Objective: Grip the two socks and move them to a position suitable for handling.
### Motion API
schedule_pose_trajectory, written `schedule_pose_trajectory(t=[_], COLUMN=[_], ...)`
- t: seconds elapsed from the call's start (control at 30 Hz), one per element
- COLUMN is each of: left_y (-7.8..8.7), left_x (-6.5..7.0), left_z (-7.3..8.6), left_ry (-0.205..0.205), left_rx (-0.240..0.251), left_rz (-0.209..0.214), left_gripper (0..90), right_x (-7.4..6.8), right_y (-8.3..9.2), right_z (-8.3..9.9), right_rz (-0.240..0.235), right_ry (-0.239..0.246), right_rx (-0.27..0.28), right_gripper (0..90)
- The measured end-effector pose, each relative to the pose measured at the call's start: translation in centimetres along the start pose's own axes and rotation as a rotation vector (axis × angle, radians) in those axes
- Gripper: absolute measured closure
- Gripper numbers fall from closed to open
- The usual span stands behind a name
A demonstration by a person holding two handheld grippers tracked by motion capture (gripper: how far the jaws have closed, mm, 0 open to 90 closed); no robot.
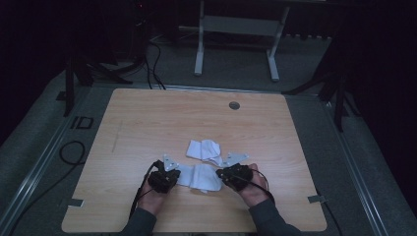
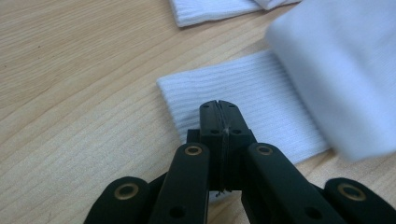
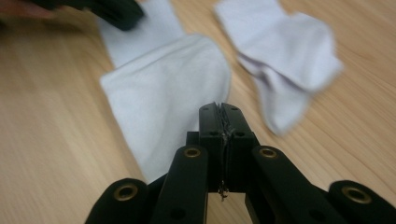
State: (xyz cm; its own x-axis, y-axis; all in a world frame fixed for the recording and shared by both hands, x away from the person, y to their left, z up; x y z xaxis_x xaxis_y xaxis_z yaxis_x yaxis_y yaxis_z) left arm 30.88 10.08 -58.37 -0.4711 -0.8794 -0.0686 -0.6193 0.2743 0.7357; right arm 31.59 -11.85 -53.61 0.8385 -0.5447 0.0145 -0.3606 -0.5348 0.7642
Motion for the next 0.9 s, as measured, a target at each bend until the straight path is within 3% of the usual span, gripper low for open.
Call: schedule_pose_trajectory(t=[0.33, 0.5, 0.57, 0.7, 0.9], left_y=[0.0, 0.0, 0.0, 0.0, 0.1], left_x=[0.0, 0.0, 0.0, 0.0, -0.1], left_z=[0.0, 0.0, 0.0, 0.0, 0.1], left_ry=[-0.002, -0.002, -0.001, 0.003, 0.018], left_rx=[-0.001, -0.001, -0.001, 0.002, 0.003], left_rz=[0.001, 0.001, 0.000, 0.003, 0.015], left_gripper=[89.7, 89.7, 89.7, 89.7, 88.9], right_x=[4.1, 5.6, 5.9, 5.9, 5.3], right_y=[3.3, 3.7, 3.5, 3.7, 3.9], right_z=[3.0, 4.3, 4.6, 4.6, 4.2], right_rz=[0.090, 0.121, 0.131, 0.152, 0.150], right_ry=[-0.095, -0.130, -0.141, -0.147, -0.123], right_rx=[0.001, -0.021, -0.030, -0.013, 0.001], right_gripper=[88.1, 88.1, 87.7, 77.8, 80.4])
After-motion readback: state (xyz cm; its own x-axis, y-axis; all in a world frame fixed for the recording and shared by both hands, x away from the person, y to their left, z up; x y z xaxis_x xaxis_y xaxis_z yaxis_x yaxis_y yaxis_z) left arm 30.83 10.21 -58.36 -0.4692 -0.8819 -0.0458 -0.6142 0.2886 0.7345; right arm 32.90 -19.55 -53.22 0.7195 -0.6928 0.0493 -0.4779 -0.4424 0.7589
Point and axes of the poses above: each handheld gripper's, and its own axes: y roughly backward along the jaws, z roughly out of its underside, x roughly to its right, the point moved 4 cm from there along -y, roughly forward along the jaws, and after that the axes turned 5 degrees about -z, right-handed, at the moved point
